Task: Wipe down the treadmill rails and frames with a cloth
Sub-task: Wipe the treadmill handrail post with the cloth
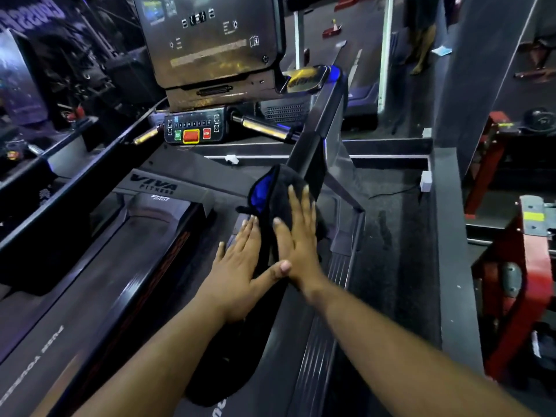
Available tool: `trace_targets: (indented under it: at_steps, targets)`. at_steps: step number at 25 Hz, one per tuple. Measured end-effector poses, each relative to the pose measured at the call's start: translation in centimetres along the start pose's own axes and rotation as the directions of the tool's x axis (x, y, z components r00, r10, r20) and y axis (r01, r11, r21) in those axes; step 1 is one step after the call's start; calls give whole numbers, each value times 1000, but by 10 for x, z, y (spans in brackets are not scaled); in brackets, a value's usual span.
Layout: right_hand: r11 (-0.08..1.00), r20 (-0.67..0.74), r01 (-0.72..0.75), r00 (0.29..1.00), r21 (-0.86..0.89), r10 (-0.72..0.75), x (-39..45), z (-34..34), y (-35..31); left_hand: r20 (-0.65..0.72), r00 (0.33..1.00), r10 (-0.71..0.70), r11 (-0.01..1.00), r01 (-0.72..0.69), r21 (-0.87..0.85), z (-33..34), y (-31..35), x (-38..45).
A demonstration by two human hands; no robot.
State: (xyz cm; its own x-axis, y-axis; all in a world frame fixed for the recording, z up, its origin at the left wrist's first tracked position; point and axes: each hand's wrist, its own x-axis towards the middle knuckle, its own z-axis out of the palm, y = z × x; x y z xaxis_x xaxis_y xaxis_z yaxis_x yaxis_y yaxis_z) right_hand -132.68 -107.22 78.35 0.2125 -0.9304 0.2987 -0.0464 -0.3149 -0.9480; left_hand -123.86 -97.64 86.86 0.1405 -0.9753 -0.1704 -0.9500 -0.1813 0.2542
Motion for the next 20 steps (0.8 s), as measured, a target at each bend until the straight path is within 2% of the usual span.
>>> trace_targets:
  at_steps: [2,5,8,10,11,13,16,18,20]
  targets:
    - [996,-21,48,999,-81,-50,53,-15,16,-7,1000,21,1000,-21,12,0,1,1]
    - [995,-56,-64,997,-77,60,136,-30,34,-7,1000,16,1000,-16,2,0,3,0]
    - [967,-136,-202,965,156,224,133,-27,38,-14,1000,13,1000,-13,7,0,4,-1]
    - [889,-88,-294,935,350,344,83,-12,36,-11,1000,13,1000,-13,8,0,3,-2]
    - [874,-48,-306,936,377,349,56,-5,34,-11,1000,17,1000,-17,10,0,3,-2]
    - [924,-45,-266,956,274,289,45,-5,28,-12,1000,20,1000,-20,12,0,3,-1]
    - [982,-35,-185,982,-24,184,130,-29,23,-21,1000,13,1000,-13,7,0,3,-1]
    - [958,6,-182,982,-222,188,175,-43,21,-23,1000,14,1000,-14,7,1,2,0]
    - [943,36,-126,989,-309,144,173,-43,22,-27,1000,16,1000,-16,1,2,1,0]
